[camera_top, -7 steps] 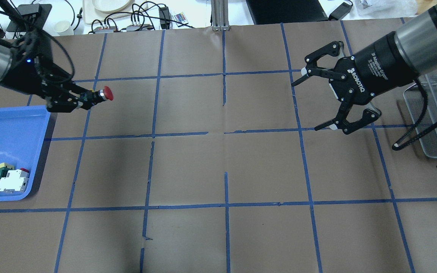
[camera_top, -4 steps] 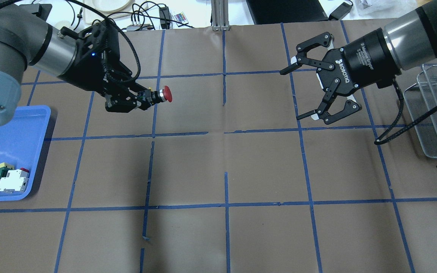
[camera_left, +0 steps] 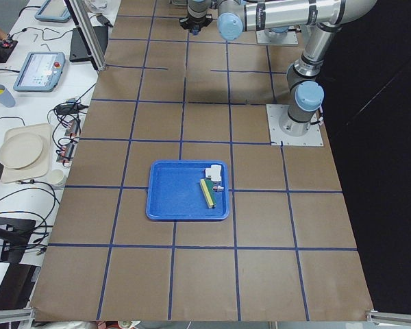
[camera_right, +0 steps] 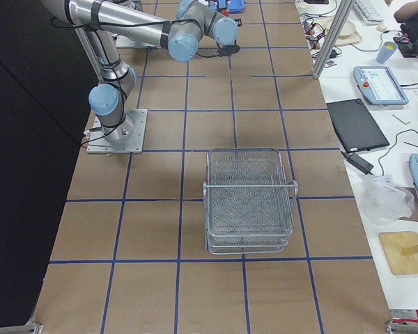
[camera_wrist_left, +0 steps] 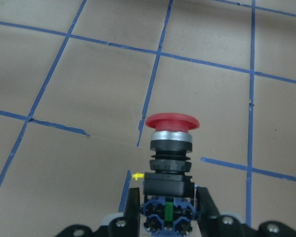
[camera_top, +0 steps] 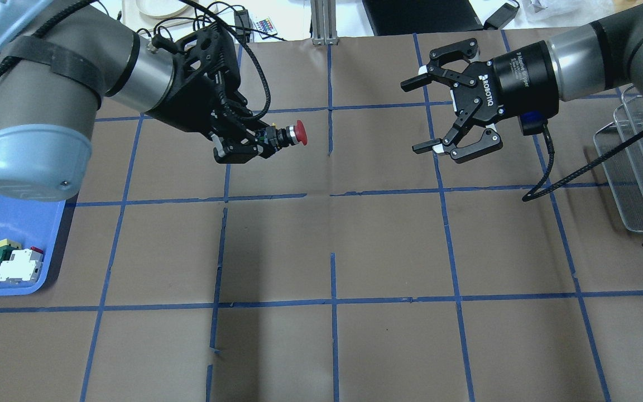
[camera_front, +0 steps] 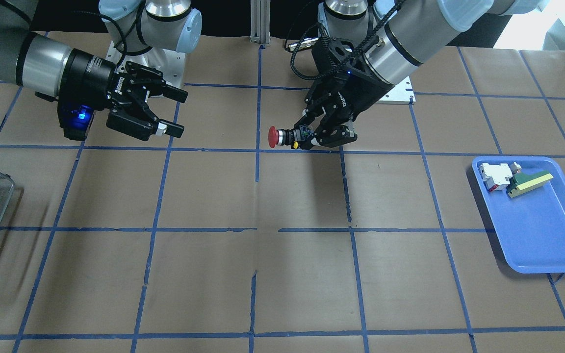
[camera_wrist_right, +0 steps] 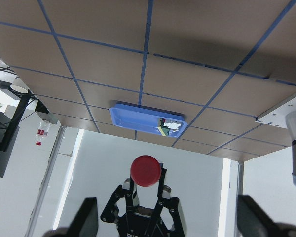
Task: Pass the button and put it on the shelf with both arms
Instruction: 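Carry the button toward the table center with the left gripper while the right gripper approaches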
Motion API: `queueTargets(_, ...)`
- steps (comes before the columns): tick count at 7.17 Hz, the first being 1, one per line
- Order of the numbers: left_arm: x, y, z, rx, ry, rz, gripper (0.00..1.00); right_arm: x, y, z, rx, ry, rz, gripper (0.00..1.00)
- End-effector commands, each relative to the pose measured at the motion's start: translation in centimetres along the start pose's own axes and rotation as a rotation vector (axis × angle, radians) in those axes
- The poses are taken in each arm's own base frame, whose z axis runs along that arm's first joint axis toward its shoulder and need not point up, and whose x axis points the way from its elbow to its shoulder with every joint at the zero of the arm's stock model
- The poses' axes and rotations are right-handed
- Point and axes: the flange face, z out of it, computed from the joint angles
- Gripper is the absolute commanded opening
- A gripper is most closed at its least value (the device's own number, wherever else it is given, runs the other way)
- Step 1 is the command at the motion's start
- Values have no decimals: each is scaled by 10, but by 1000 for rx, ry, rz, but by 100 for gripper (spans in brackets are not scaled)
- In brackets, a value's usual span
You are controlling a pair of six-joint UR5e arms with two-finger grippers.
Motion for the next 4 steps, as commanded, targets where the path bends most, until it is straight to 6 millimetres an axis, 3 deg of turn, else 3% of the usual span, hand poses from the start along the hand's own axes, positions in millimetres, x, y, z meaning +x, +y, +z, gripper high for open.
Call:
queueTargets(1, 12, -18, 15, 20, -25, -34, 31, -20, -29, 12, -139, -74, 61, 100)
queueTargets(2, 15, -18, 19, 19, -18, -80, 31, -18, -36, 18, -152, -68, 77, 100)
queueTargets(4, 28, -25, 35, 18, -17, -58, 31, -7, -37, 51, -221, -61, 51, 100)
